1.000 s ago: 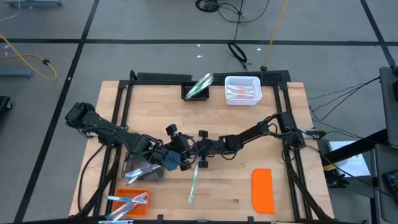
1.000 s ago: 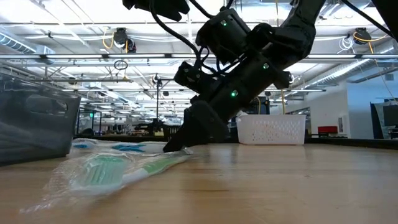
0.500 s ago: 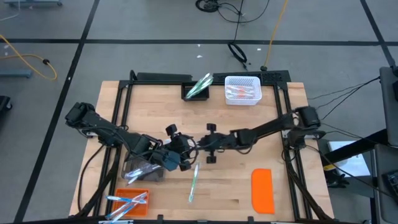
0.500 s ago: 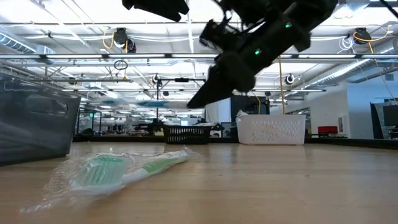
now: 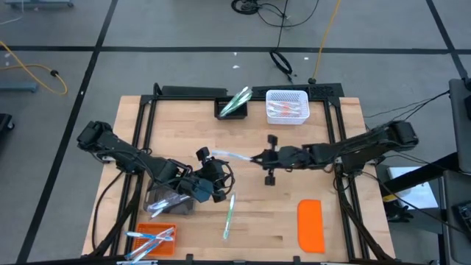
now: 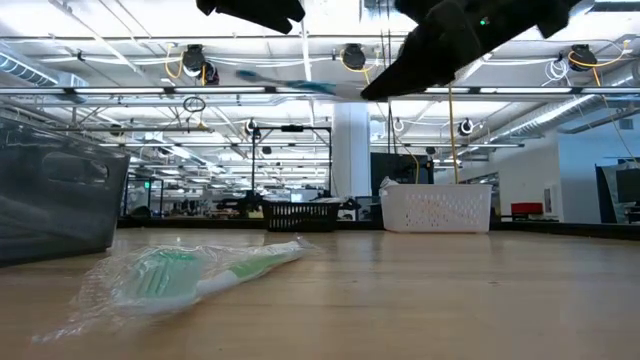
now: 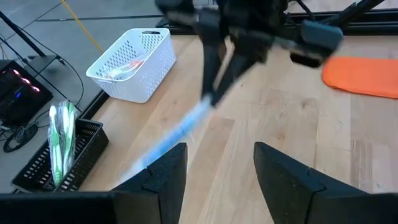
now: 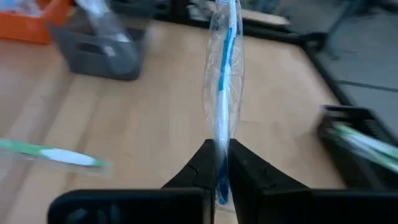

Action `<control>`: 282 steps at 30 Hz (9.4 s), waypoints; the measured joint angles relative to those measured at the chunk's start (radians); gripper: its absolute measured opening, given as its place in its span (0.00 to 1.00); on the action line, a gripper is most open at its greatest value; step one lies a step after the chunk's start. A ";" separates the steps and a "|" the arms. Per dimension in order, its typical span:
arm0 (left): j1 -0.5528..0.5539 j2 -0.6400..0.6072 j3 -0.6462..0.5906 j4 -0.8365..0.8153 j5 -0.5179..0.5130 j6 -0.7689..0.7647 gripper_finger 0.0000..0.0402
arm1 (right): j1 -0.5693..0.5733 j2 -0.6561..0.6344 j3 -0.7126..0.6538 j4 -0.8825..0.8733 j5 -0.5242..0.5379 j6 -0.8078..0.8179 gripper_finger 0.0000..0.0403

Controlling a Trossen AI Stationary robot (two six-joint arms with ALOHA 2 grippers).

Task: Pick & Place Toothbrushes
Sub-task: Put the blue toothbrush into the orange bin

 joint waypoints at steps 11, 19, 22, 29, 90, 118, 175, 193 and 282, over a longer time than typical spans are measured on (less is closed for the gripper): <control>0.000 0.000 0.000 0.007 -0.002 0.003 0.47 | 0.000 -0.266 -0.096 -0.009 0.084 -0.011 0.03; 0.019 0.000 0.000 0.017 -0.053 -0.008 0.47 | 0.036 -0.405 -0.109 -0.008 0.084 -0.054 0.03; 0.027 0.000 -0.001 0.039 -0.055 -0.010 0.47 | 0.058 -0.446 -0.109 -0.010 0.084 -0.072 0.03; 0.027 0.000 -0.001 0.250 -0.064 0.150 0.47 | 0.102 -0.500 -0.109 -0.016 0.083 -0.116 0.03; 0.227 0.047 0.000 1.132 0.499 0.515 0.47 | 0.203 -0.549 -0.108 0.142 0.079 -0.275 0.04; 0.232 0.050 0.000 1.130 0.548 0.513 0.47 | 0.203 -0.549 -0.108 0.142 0.079 -0.274 0.04; 0.221 0.045 0.000 0.892 0.523 0.408 0.01 | 0.203 -0.549 -0.108 0.077 0.082 -0.243 0.66; 0.086 -0.085 0.000 0.181 0.496 -0.110 0.01 | 0.203 -0.549 -0.108 0.022 0.082 -0.239 0.66; -0.219 0.308 0.000 -0.745 1.587 -1.005 0.15 | 0.203 -0.549 -0.108 -0.015 0.082 -0.219 0.66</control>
